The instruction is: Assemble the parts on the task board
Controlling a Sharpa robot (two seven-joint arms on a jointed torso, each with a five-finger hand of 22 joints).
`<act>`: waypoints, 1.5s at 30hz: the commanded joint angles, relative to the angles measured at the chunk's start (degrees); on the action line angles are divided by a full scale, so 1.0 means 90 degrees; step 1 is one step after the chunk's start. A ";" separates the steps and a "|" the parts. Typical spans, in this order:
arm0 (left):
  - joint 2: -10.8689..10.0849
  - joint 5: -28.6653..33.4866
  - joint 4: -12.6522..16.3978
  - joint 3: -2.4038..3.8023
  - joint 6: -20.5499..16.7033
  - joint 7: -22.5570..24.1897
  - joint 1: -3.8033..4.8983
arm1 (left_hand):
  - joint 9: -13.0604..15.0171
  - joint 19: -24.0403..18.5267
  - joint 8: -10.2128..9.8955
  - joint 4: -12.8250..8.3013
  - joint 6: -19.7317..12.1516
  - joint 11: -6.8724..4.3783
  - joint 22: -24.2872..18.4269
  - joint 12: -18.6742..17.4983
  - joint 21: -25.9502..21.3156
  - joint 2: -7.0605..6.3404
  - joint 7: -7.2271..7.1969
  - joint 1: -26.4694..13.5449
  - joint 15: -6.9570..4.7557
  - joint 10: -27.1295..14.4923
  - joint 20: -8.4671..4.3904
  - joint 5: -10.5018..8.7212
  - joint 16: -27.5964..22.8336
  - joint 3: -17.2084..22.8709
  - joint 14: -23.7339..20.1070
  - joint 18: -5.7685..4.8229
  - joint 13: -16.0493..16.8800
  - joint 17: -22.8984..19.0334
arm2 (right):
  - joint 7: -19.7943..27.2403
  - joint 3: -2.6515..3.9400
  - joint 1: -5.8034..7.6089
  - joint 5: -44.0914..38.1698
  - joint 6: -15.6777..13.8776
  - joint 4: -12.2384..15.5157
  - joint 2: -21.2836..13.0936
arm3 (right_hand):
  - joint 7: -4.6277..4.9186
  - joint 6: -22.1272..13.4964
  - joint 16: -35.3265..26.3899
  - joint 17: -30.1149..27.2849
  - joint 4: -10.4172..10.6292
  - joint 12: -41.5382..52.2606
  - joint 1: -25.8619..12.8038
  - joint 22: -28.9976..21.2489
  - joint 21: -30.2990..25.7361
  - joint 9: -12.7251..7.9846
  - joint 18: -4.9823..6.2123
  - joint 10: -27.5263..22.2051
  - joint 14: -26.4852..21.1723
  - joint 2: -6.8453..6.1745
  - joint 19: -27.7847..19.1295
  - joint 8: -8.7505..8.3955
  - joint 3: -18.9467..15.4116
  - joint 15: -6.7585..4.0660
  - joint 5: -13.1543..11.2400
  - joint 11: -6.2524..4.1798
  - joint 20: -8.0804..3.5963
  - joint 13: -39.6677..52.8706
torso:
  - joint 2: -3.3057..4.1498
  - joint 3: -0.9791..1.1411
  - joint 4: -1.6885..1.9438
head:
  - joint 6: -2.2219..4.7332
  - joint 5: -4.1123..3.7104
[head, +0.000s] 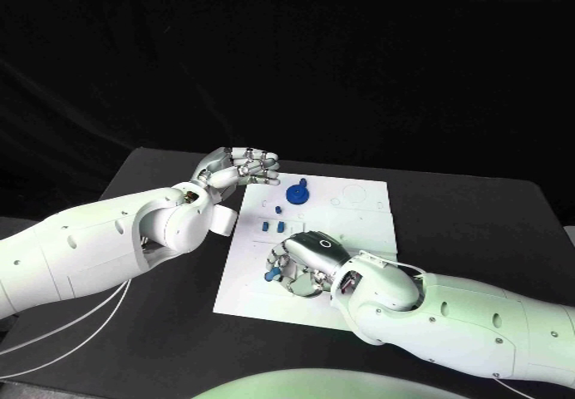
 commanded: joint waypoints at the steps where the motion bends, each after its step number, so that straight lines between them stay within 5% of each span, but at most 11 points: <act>1: 0.0006 -0.0001 0.0017 0.0004 0.0100 0.0027 0.0002 | -0.0006 0.0058 -0.0027 -0.0027 0.0010 0.0047 -0.0009 -0.0032 -0.0028 0.0051 0.0047 0.0023 0.0036 0.0003 0.0004 0.0014 -0.0038 0.0007 0.0023 0.0010 0.0007 0.0011 | -0.0239 -0.0017 -0.0016 -0.0263 0.0370 -0.0012 0.0057 | 0.0024 -0.0012 0.0007 -0.0007 0.0019 -0.0040 -0.0060 0.0430 -0.0041 0.0020 -0.0050 -0.0040 0.0114 0.0008 -0.0006 0.0017 0.0007 -0.0003 0.0033 0.0005 -0.0006 -0.0012 | 0.0001 -0.0006 0.0002 | -0.0002 -0.0017; 7: 0.0001 -0.0001 0.0027 0.0004 0.0106 0.0021 0.0002 | -0.0006 0.0061 -0.0031 -0.0024 0.0011 0.0048 -0.0013 -0.0037 -0.0035 0.0055 0.0047 0.0017 0.0037 0.0003 0.0005 0.0013 -0.0047 0.0004 0.0025 0.0010 0.0008 0.0017 | -0.0376 -0.0017 -0.0011 -0.0358 0.0447 -0.0043 0.0134 | 0.0046 -0.0084 -0.0004 -0.0031 0.0033 -0.0064 -0.0109 0.0411 -0.0089 0.0016 -0.0040 -0.0070 0.0105 -0.0021 -0.0030 -0.0018 -0.0010 0.0010 0.0033 0.0021 0.0004 -0.0009 | 0.0001 -0.0005 0.0003 | -0.0015 -0.0015; 13: -0.0008 -0.0001 0.0032 0.0004 0.0110 0.0015 0.0002 | -0.0006 0.0061 -0.0031 -0.0024 0.0011 0.0048 -0.0013 -0.0037 -0.0035 0.0055 0.0047 0.0017 0.0037 0.0003 0.0005 0.0013 -0.0047 0.0004 0.0025 0.0010 0.0008 0.0017 | -0.0401 -0.0017 -0.0009 -0.0374 0.0420 -0.0051 0.0166 | 0.0172 -0.0448 -0.0003 -0.0042 0.0037 -0.0086 -0.0181 0.0412 -0.0122 -0.0070 -0.0039 -0.0123 0.0097 -0.0122 -0.0043 -0.0263 0.0000 0.0070 0.0043 0.0097 0.0048 0.0012 | -0.0001 -0.0003 0.0004 | -0.0023 -0.0018; 25: -0.0007 -0.0001 0.0027 0.0004 0.0119 0.0006 0.0002 | -0.0006 0.0061 -0.0031 -0.0024 0.0011 0.0048 -0.0013 -0.0037 -0.0035 0.0055 0.0047 0.0017 0.0037 0.0003 0.0005 0.0013 -0.0047 0.0004 0.0025 0.0010 0.0008 0.0017 | -0.0344 -0.0017 -0.0008 -0.0331 0.0185 -0.0035 0.0144 | 0.0150 -0.0932 -0.0005 -0.0075 0.0048 -0.0086 -0.0287 0.0422 -0.0149 -0.0189 -0.0030 -0.0150 0.0084 -0.0317 -0.0045 -0.0612 -0.0041 0.0073 0.0105 0.0086 0.0071 0.0051 | 0.0001 0.0004 -0.0003 | -0.0019 -0.0016; 37: -0.0023 0.0000 0.0022 0.0004 0.0131 0.0000 0.0002 | -0.0007 0.0065 -0.0036 -0.0021 0.0011 0.0049 -0.0020 -0.0045 -0.0047 0.0058 0.0047 0.0012 0.0038 0.0001 0.0006 0.0013 -0.0061 -0.0001 0.0026 0.0009 0.0008 0.0025 | 0.0211 0.0025 -0.0002 0.0200 -0.1050 0.0275 -0.0238 | 0.0171 -0.1783 -0.0005 -0.0102 0.0164 -0.0062 -0.0420 0.0444 -0.0156 -0.0402 -0.0031 -0.0169 0.0079 -0.0462 -0.0021 -0.1102 -0.0192 0.0044 0.0203 0.0048 0.0050 0.0116 | -0.0002 0.0010 -0.0005 | 0.0007 -0.0036; 38: -0.0025 0.0001 0.0021 0.0004 0.0132 0.0000 0.0002 | -0.0007 0.0065 -0.0036 -0.0021 0.0011 0.0049 -0.0020 -0.0045 -0.0047 0.0058 0.0047 0.0012 0.0038 0.0001 0.0006 0.0013 -0.0061 -0.0001 0.0026 0.0009 0.0008 0.0025 | 0.0269 0.0036 0.0006 0.0271 -0.1115 0.0325 -0.0304 | 0.0151 -0.2053 -0.0005 -0.0103 0.0186 -0.0060 -0.0444 0.0448 -0.0154 -0.0493 -0.0032 -0.0171 0.0079 -0.0476 -0.0018 -0.1182 -0.0222 0.0036 0.0223 0.0038 0.0045 0.0122 | -0.0007 0.0006 -0.0006 | 0.0024 -0.0059; 42: -0.0030 0.0004 0.0011 0.0002 0.0153 -0.0001 0.0002 | -0.0008 0.0064 -0.0037 -0.0022 0.0010 0.0049 -0.0021 -0.0047 -0.0048 0.0057 0.0048 0.0012 0.0039 0.0000 0.0006 0.0013 -0.0063 -0.0001 0.0025 0.0009 0.0008 0.0025 | 0.0498 0.0086 0.0126 0.0940 -0.1179 0.0578 -0.0720 | 0.0167 -0.2025 -0.0001 -0.0100 0.0233 -0.0044 -0.0487 0.0464 -0.0132 -0.0488 -0.0038 -0.0150 0.0082 -0.0499 -0.0002 -0.1186 -0.0288 0.0031 0.0232 0.0038 0.0036 0.0139 | -0.0017 0.0005 -0.0021 | 0.0072 -0.0165; 43: -0.0030 0.0005 0.0007 -0.0001 0.0176 0.0001 0.0001 | -0.0008 0.0064 -0.0037 -0.0022 0.0010 0.0049 -0.0021 -0.0047 -0.0048 0.0057 0.0048 0.0012 0.0039 0.0000 0.0006 0.0013 -0.0063 -0.0001 0.0025 0.0009 0.0008 0.0025 | 0.0480 0.0097 0.0184 0.1273 -0.1079 0.0641 -0.0867 | 0.0197 -0.1400 0.0007 -0.0095 0.0276 0.0011 -0.0503 0.0470 -0.0131 -0.0318 -0.0047 -0.0081 0.0087 -0.0491 0.0004 -0.0960 -0.0345 0.0076 0.0239 0.0104 0.0051 0.0178 | -0.0021 0.0006 -0.0024 | 0.0076 -0.0221; 45: -0.0032 0.0005 0.0002 -0.0008 0.0216 0.0004 0.0000 | -0.0007 0.0059 -0.0038 -0.0026 0.0015 0.0045 -0.0028 -0.0050 -0.0062 0.0062 0.0035 0.0020 0.0042 0.0004 0.0009 0.0015 -0.0080 0.0002 0.0014 0.0007 0.0009 0.0029 | 0.0370 0.0111 0.0309 0.2044 -0.0857 0.0716 -0.1158 | 0.0281 -0.0951 0.0028 -0.0083 0.0390 0.0178 -0.0606 0.0495 -0.0096 -0.0227 -0.0057 0.0119 0.0096 -0.0482 0.0028 -0.0701 -0.0477 0.0121 0.0311 0.0146 0.0092 0.0288 | -0.0033 0.0007 -0.0024 | 0.0139 -0.0434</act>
